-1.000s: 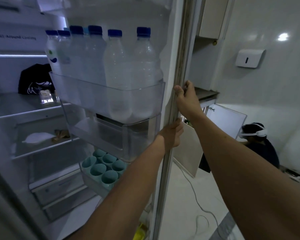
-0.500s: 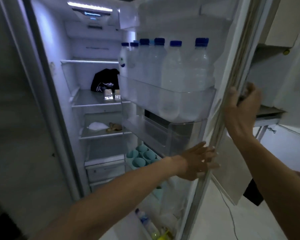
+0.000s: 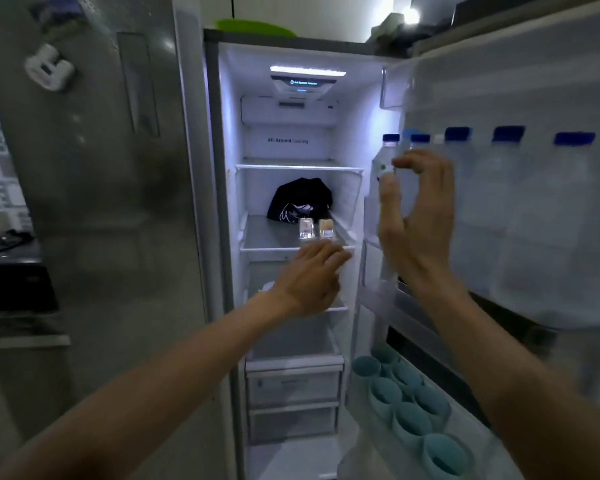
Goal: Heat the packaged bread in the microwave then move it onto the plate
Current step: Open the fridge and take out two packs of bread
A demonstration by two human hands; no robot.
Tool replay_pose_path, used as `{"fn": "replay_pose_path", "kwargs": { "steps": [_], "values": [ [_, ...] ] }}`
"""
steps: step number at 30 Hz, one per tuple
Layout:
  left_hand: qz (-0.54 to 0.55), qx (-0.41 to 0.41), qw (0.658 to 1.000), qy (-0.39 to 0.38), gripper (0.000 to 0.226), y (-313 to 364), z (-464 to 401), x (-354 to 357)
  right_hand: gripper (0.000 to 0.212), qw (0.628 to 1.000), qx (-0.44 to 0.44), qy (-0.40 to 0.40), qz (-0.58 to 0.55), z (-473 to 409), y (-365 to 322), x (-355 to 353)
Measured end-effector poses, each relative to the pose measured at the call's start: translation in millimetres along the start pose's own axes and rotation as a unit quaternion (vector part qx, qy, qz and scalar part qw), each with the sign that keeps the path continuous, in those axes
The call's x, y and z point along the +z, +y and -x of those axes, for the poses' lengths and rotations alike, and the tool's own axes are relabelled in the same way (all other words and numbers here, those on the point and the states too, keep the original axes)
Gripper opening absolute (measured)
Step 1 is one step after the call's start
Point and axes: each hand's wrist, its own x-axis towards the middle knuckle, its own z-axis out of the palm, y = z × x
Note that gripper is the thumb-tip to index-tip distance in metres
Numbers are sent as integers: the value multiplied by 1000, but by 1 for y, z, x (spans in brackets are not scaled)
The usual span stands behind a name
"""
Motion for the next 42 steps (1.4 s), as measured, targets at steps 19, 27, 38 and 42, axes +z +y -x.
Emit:
{"fn": "replay_pose_path", "kwargs": {
  "steps": [19,27,38,42],
  "values": [
    [111,-354,924,-98,65,-194,-28,102,34,908,377,-170,73,100,160,222],
    [92,-430,891,-109,69,-276,-65,185,38,858,495,-107,88,100,263,313],
    [205,-501,832,-124,74,-360,-148,303,53,831,521,-103,166,105,367,398],
    [209,-490,832,-155,77,-394,-183,342,56,831,496,-126,219,96,415,421]
  ]
}}
